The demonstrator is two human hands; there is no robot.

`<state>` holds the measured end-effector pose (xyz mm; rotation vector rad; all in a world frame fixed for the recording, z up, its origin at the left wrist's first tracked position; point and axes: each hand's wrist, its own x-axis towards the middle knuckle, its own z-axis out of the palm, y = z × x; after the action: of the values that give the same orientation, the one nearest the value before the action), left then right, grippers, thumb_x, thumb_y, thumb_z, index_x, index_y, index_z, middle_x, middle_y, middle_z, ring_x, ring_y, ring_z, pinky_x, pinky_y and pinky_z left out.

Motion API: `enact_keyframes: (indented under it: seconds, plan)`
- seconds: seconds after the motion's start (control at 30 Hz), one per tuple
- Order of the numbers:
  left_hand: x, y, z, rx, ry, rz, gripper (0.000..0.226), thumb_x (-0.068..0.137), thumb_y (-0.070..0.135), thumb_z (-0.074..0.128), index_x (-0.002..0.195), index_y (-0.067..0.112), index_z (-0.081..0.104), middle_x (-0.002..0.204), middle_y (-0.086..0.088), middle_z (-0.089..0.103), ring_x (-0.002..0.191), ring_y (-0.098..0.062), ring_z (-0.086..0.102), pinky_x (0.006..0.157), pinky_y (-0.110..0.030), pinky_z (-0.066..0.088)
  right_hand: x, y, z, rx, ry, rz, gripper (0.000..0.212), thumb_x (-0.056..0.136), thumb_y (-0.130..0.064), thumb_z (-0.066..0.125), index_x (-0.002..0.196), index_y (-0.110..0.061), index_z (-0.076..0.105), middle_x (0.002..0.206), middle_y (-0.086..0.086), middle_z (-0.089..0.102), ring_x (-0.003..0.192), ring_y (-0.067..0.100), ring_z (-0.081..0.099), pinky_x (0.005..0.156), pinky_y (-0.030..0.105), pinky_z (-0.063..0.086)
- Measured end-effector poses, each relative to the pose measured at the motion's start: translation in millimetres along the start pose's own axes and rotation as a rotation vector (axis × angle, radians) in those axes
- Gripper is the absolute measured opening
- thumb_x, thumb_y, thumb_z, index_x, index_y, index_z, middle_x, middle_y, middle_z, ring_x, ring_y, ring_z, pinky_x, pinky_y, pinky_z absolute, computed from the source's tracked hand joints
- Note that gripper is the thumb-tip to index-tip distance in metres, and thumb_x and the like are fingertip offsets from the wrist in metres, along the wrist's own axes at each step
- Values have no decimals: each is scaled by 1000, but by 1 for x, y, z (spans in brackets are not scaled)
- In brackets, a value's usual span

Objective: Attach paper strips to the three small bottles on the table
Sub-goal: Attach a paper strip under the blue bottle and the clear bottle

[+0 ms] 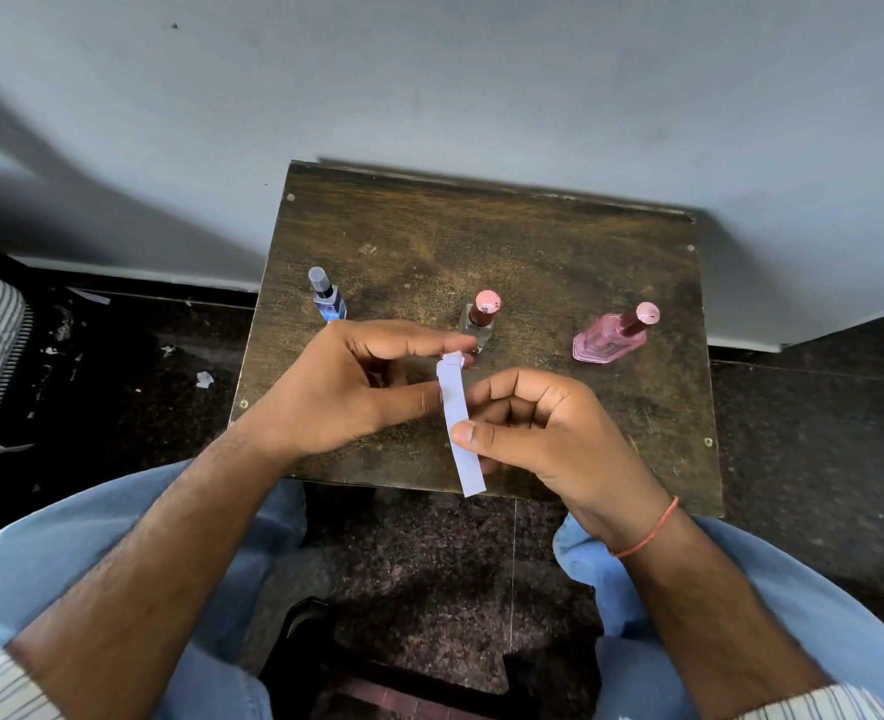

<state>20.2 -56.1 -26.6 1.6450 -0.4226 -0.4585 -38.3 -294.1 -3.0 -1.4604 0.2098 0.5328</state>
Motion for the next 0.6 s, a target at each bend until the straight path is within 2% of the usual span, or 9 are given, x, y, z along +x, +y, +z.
enact_keyframes:
  seconds: [0.03,0.1,0.17,0.23,0.33,0.47,0.6]
  plan:
    - [0,-1,0,25,-5,31,39,92,10,84,128,25,82,124,3,83,106,-25,79,85,-45,62,0,0,0,-3,-2,2,19,88,4,86,102,-8,80,79,3,80,74,12,76,67,26,63]
    - [1,-2,0,40,-19,59,34,93,6,82,123,23,83,122,2,83,113,-22,80,97,-38,63,-1,-1,0,-9,-7,6,17,88,3,86,99,-9,81,79,3,80,74,12,76,67,26,63]
    - [1,-2,0,46,-40,61,31,95,6,81,121,22,83,119,3,84,110,-18,81,96,-28,62,-1,-1,0,-17,-19,17,15,88,1,87,96,-11,83,81,5,80,75,14,77,68,28,64]
    - [0,-4,-1,65,-55,62,27,96,7,80,120,19,84,117,3,85,106,-16,82,93,-25,61,-2,-3,1,-30,-37,28,14,89,-1,87,94,-14,84,82,5,81,77,16,79,69,30,66]
    - [1,-7,-3,124,-40,51,24,96,13,81,119,16,86,114,5,85,104,-15,82,92,-27,62,-3,-5,2,-40,-55,31,13,91,-6,87,93,-18,86,82,5,82,77,16,79,68,31,67]
    - [0,-8,-1,196,-68,31,21,97,11,83,117,15,87,114,8,85,105,-15,81,93,-31,62,-5,-8,6,8,-30,63,3,91,-22,86,92,-20,86,86,10,83,78,19,79,63,30,65]
    - [0,-5,-1,207,-94,30,19,98,13,83,116,17,87,112,11,85,102,-12,82,89,-26,62,-5,-9,6,3,-9,56,7,96,-20,83,90,-17,86,83,9,82,76,18,78,61,28,62]
